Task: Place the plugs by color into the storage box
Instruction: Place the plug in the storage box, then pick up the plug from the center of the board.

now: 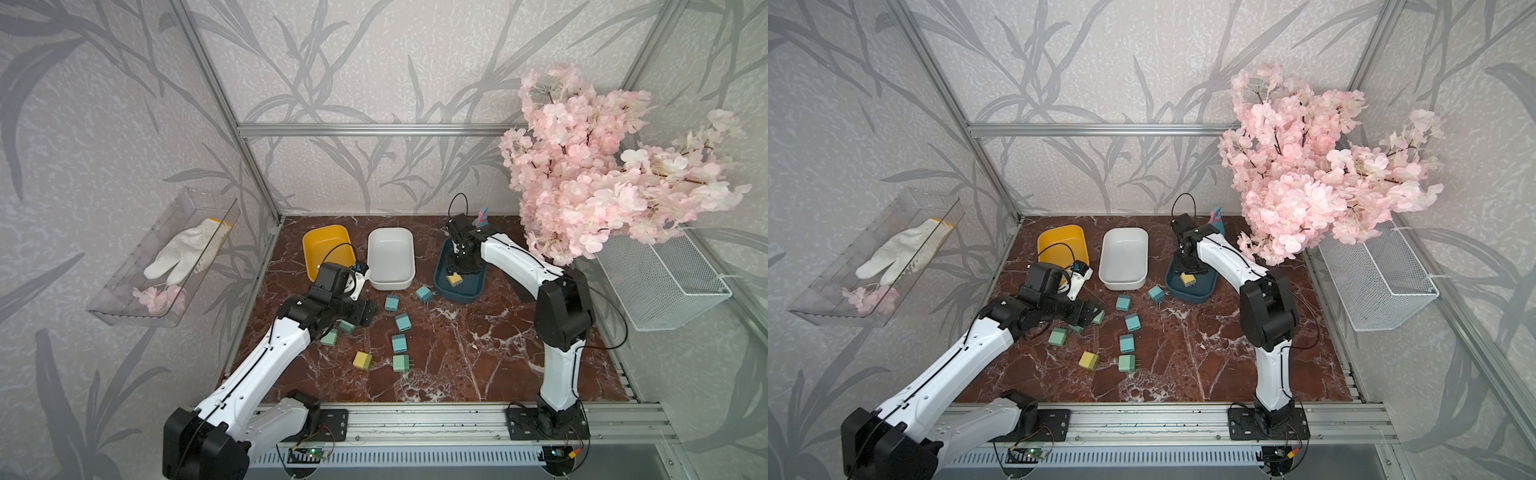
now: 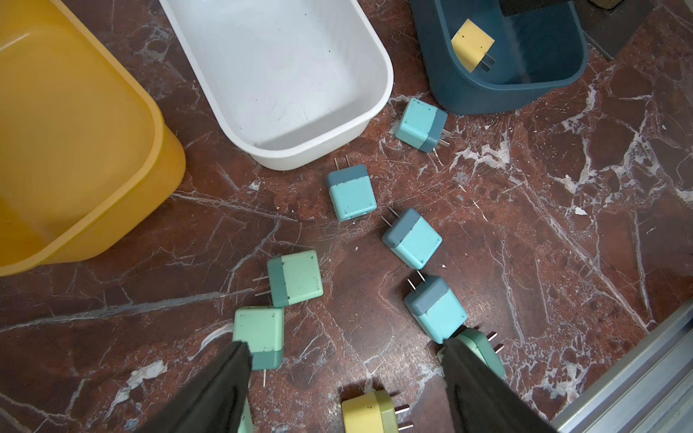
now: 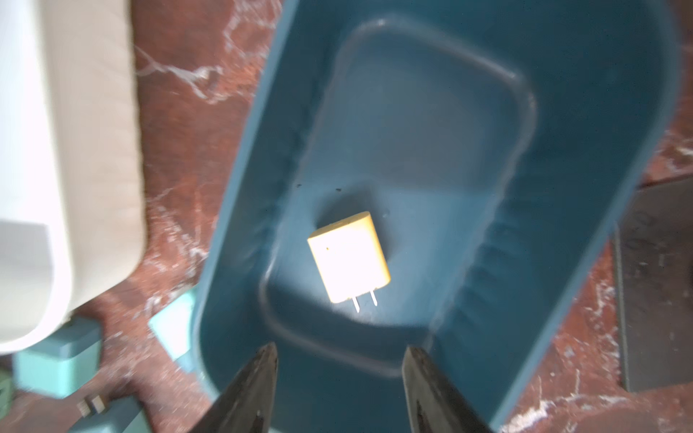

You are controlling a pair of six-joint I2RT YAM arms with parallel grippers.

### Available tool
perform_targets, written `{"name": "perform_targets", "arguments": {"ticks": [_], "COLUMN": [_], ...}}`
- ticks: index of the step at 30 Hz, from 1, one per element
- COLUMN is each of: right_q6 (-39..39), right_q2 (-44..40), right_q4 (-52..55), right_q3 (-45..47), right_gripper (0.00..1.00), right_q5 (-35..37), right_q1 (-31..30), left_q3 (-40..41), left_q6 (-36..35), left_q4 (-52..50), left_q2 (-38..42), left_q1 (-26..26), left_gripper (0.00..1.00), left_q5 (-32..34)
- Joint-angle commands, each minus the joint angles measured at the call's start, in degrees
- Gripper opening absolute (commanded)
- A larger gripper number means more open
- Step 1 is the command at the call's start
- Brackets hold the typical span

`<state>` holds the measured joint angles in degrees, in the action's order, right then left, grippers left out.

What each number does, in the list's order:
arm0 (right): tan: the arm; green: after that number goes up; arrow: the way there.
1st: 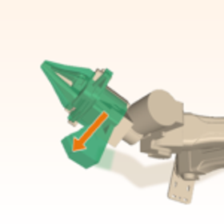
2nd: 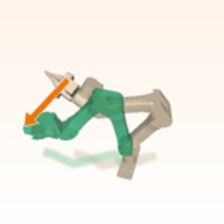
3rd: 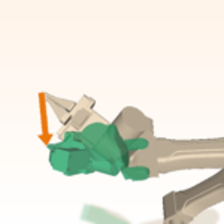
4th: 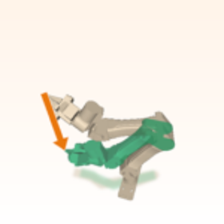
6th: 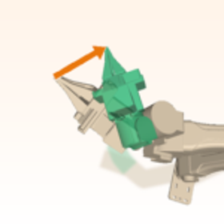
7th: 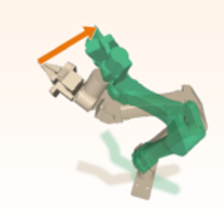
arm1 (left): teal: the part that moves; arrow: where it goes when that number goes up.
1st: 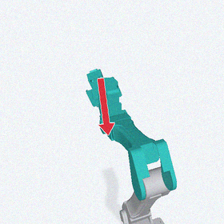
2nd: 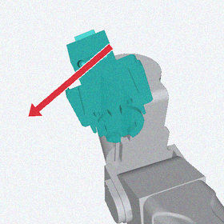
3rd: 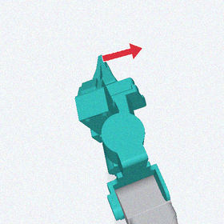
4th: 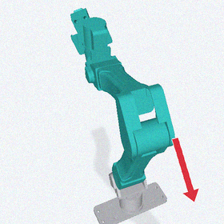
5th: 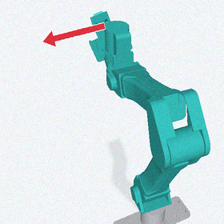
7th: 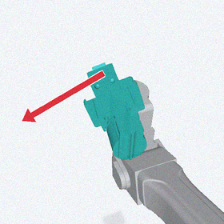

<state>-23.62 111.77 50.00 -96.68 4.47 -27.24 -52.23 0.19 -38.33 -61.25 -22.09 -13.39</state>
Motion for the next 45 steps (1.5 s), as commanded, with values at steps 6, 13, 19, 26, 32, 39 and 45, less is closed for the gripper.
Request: {"name": "perform_targets", "arguments": {"ticks": [6, 13, 19, 26, 32, 39, 45], "right_q6": [2.7, 3.9, 2.9, 2.3, 3.4, 3.7, 3.3], "right_q2": [-11.4, -22.6, -34.8, -42.2, -41.3, -41.3, -41.6], "right_q4": [1.6, -2.1, -6.5, -10.5, -11.4, -13.8, -14.6], "right_q3": [2.1, 10.9, 21.6, 29.4, 30.7, 33.0, 35.0], "right_gripper": [0.59, 0.59, 0.59, 0.58, 0.58, 0.58, 0.58], "right_q5": [0.8, 0.0, 6.4, 11.9, 12.0, 10.4, 9.1], "right_q1": [-6.4, -10.0, -9.9, -9.7, -9.4, -8.6, -8.1], "left_q3": [-8.2, -9.7, -15.1, -14.5, -14.5, -13.4, -15.2], "left_q6": [7.7, 8.9, 20.9, 36.1, 44.6, 48.5, 46.7], "left_q4": [-14.0, -16.6, -16.3, -6.3, -3.7, 3.4, 3.1], "left_q2": [-2.0, -4.3, -15.7, -26.0, -32.7, -38.5, -43.3], "left_q1": [-0.7, -6.6, -11.5, -19.4, -20.8, -21.1, -21.5], "left_gripper": [0.77, 0.72, 0.75, 0.74, 0.74, 0.72, 0.72], "left_q5": [0.7, 4.4, 11.9, 19.7, 22.0, 17.5, 18.3]}}
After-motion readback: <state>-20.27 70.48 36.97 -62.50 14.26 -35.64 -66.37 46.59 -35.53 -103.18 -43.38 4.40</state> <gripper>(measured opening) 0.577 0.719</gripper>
